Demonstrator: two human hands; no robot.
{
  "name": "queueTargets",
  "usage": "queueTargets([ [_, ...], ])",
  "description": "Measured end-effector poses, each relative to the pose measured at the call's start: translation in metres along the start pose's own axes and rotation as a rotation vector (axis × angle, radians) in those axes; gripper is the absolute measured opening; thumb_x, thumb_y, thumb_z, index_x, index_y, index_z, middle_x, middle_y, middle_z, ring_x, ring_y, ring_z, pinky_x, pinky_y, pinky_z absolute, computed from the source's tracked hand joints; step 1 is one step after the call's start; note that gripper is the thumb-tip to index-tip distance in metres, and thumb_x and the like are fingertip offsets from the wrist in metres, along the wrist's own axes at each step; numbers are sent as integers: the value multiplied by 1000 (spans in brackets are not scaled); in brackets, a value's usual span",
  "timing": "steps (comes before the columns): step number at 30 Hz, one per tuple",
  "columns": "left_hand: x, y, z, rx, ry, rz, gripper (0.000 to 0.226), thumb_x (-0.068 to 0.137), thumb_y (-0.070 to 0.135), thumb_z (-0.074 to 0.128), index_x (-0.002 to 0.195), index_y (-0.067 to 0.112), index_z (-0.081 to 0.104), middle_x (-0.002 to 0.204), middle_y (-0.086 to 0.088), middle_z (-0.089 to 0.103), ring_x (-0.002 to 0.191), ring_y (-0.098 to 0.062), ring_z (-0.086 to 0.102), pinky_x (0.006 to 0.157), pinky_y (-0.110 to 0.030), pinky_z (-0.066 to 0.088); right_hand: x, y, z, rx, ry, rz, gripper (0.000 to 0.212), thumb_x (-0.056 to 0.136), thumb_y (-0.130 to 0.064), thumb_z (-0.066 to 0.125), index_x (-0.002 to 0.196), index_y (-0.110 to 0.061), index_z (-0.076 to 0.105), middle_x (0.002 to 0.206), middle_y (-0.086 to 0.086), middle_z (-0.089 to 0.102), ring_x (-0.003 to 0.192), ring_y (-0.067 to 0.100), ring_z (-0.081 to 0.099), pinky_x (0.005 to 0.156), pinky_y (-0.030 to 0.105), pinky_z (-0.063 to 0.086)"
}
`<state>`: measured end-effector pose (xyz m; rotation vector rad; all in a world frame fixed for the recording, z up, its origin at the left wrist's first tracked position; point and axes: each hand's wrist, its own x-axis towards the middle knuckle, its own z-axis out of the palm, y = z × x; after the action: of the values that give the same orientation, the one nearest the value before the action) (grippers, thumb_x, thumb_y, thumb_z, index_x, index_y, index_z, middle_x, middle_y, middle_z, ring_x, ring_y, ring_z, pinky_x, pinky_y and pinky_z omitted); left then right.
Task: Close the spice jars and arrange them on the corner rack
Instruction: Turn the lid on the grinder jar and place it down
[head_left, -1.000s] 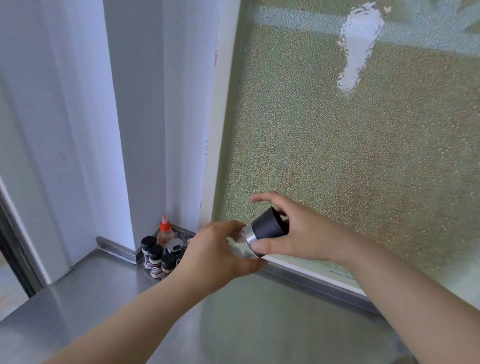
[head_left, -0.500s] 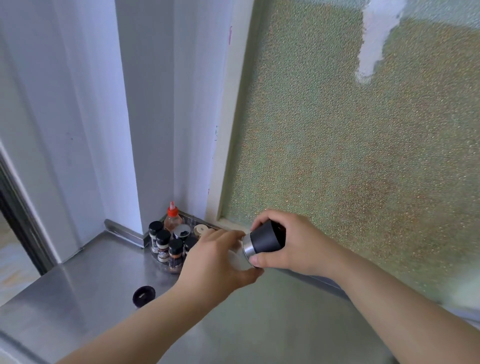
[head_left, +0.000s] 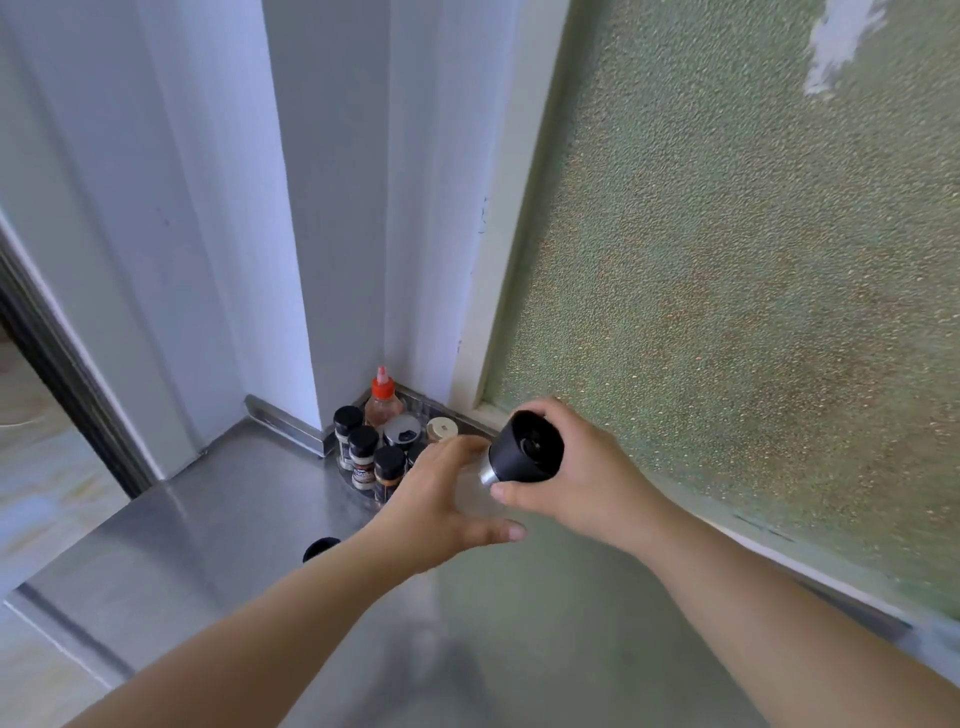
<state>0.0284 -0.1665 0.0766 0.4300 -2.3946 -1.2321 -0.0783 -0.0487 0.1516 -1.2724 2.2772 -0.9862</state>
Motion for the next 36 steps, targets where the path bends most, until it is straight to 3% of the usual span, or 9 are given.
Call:
queueTargets([
  [2,10,-23,-8,128,-49,10,111,40,81,61,130,20,38,130,6,40,121,-6,30,103,-17,23,16,7,6,-60,-2,4,54,60,-24,83,102,-35,51,87,-21,60,78,-8,56,65,-3,37],
  [5,27,-56,-23,362,-140,-95,99,62,58,71,139,18,24,150,2,21,138,-17,17,113,-29,17,41,22,12,-101,-2,37,56,60,-18,82,106,-33,53,89,-17,58,84,6,56,64,-5,35],
  [10,55,-97,-24,685,-323,-94,76,81,36,59,142,15,18,152,0,19,138,-20,21,112,-36,28,74,46,22,-117,24,120,56,61,-16,81,108,-30,54,86,-15,57,80,9,55,58,-1,37],
  [14,66,-126,-9,885,-427,-31,69,87,32,50,143,14,13,154,-2,16,139,-23,17,114,-37,20,90,61,29,-121,16,163,56,60,-18,82,108,-28,54,92,-10,59,83,10,56,60,3,35],
  [18,59,-137,-7,935,-426,-12,65,91,33,41,144,13,8,156,-3,7,142,-20,7,117,-41,2,97,69,30,-127,1,173,55,61,-17,82,106,-30,54,94,-9,59,85,10,56,61,1,36],
  [27,42,-167,-48,871,-364,-42,65,88,30,48,143,18,15,155,2,10,143,-19,2,114,-39,-4,123,66,41,-157,0,134,58,63,-14,81,113,-27,54,96,-9,57,87,9,53,61,0,36],
  [29,40,-170,-60,897,-335,-32,66,80,33,60,138,18,33,150,-1,28,141,-26,17,112,-46,5,129,66,53,-171,-30,121,59,63,-15,81,114,-25,53,99,-8,58,90,10,54,68,11,38],
  [32,38,-170,-73,964,-283,-98,67,63,36,74,125,21,52,132,-6,54,124,-29,48,103,-47,37,135,69,78,-198,-79,86,62,62,-16,80,116,-24,51,110,-2,60,98,14,55,80,21,40],
  [36,42,-176,-78,792,-253,-185,63,86,27,51,141,20,22,153,0,18,141,-20,17,117,-39,8,144,74,113,-202,-156,62,62,63,-17,79,117,-25,50,114,-3,57,100,10,52,79,17,36],
])
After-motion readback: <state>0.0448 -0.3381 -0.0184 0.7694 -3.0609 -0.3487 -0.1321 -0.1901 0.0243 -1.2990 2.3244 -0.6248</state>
